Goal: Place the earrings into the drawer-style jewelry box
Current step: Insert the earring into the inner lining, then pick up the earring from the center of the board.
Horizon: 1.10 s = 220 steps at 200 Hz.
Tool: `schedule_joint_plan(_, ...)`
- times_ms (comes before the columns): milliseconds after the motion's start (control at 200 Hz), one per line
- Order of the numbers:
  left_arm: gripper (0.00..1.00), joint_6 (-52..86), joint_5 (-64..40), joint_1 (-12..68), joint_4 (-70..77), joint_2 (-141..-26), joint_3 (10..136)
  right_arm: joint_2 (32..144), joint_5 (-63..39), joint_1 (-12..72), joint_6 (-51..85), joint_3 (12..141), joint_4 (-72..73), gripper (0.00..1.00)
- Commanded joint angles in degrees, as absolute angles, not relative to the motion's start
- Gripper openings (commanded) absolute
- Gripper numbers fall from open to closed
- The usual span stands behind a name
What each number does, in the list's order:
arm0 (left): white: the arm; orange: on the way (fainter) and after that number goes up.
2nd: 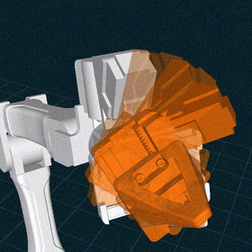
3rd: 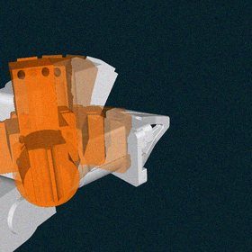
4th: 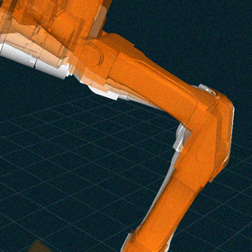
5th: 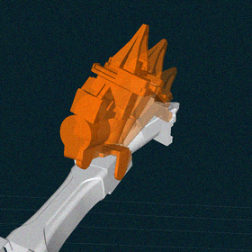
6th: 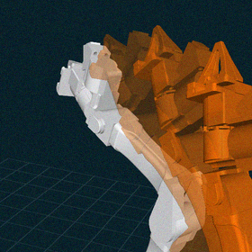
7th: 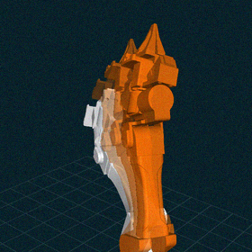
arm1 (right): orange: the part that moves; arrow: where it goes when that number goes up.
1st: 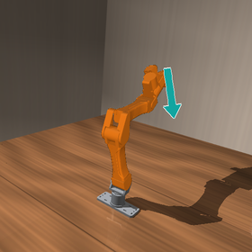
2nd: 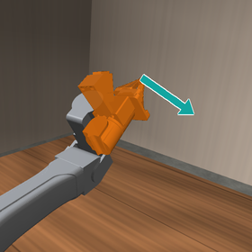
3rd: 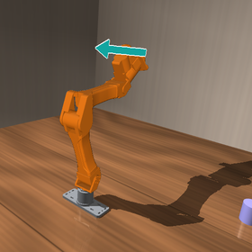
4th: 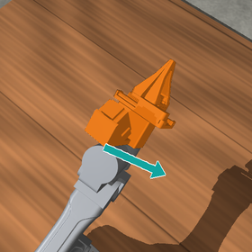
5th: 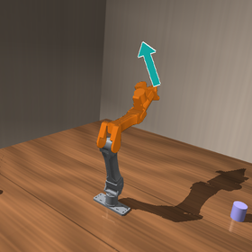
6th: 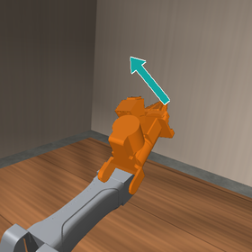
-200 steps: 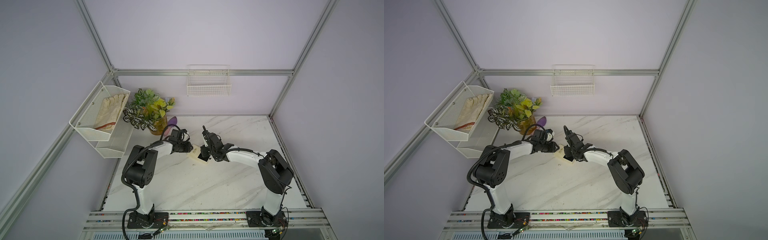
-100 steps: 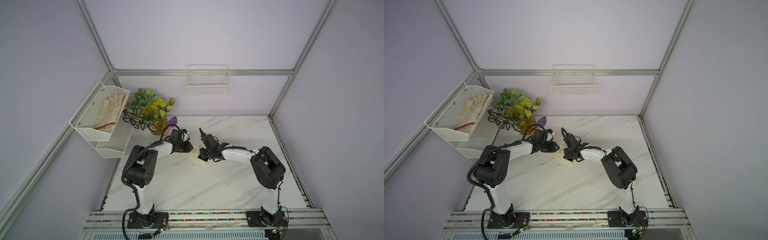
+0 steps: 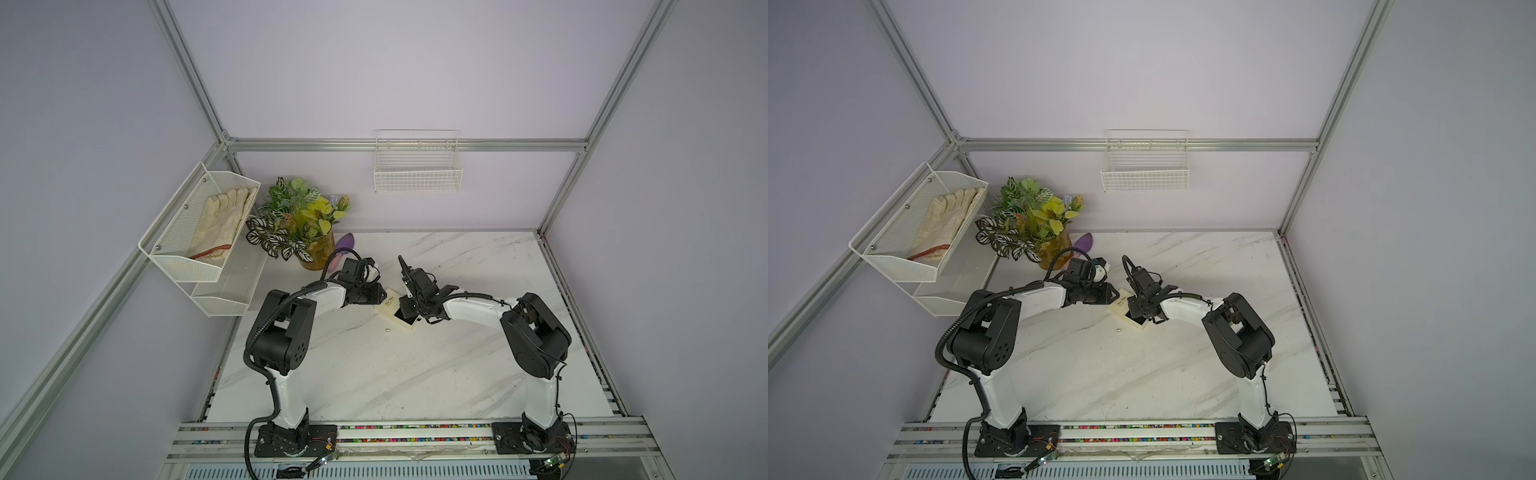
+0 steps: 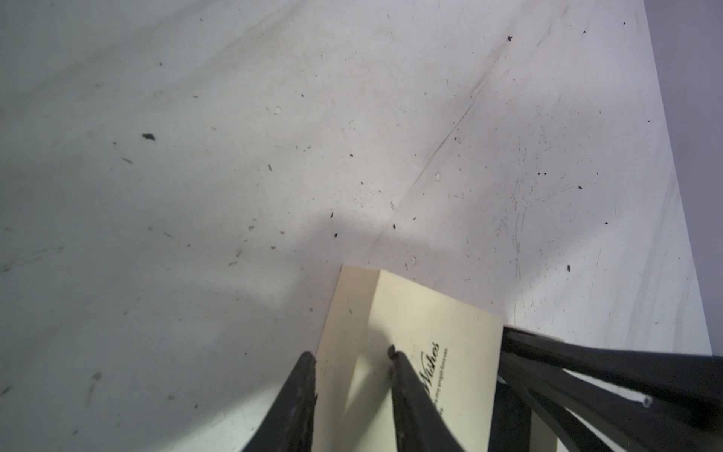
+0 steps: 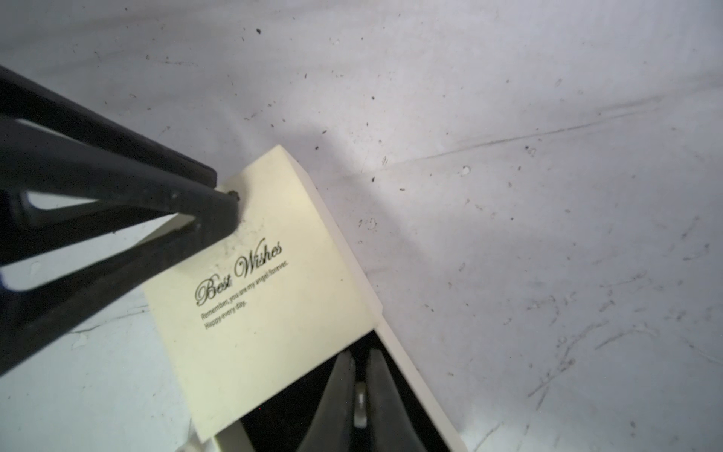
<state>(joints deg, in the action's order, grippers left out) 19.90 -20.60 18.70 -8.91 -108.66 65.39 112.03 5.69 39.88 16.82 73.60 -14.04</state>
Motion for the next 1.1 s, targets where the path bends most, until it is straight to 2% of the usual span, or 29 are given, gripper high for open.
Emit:
schedule_joint_plan(0, 0.33, 18.8, -19.4, 19.3, -10.9, -111.0, 67.0, 107.1, 6.7, 39.6, 16.8, 71.8, -10.5, 0.15)
schedule_joint_plan(170, 0.33, 18.8, -19.5, 19.5, -11.0, -111.1, 67.4, 102.1, 5.5, 39.6, 15.9, 66.3, -7.9, 0.17)
schedule_joint_plan(290, 0.33, 18.9, -19.5, 19.7, -10.9, -111.1, 67.5, 100.4, 0.1, 40.7, 13.9, 65.1, -10.5, 0.18)
schedule_joint_plan(560, 0.33, 19.2, -19.4, 19.9, -11.0, -111.1, 67.5, 102.1, -7.1, 45.7, 7.0, 69.3, -20.9, 0.22)
schedule_joint_plan(820, 0.33, 21.1, -22.9, 19.9, -10.1, -110.2, 68.5, 106.2, -5.3, 45.9, 4.4, 74.4, -26.2, 0.25)
schedule_joint_plan(945, 0.36, 22.1, -24.4, 19.9, -10.0, -107.9, 70.2, 106.3, -4.3, 46.0, 7.1, 75.3, -26.3, 0.25)
schedule_joint_plan(1095, 0.47, 22.5, -24.3, 19.9, -10.4, -104.8, 71.8, 104.3, -3.4, 46.2, 9.8, 73.6, -24.2, 0.26)
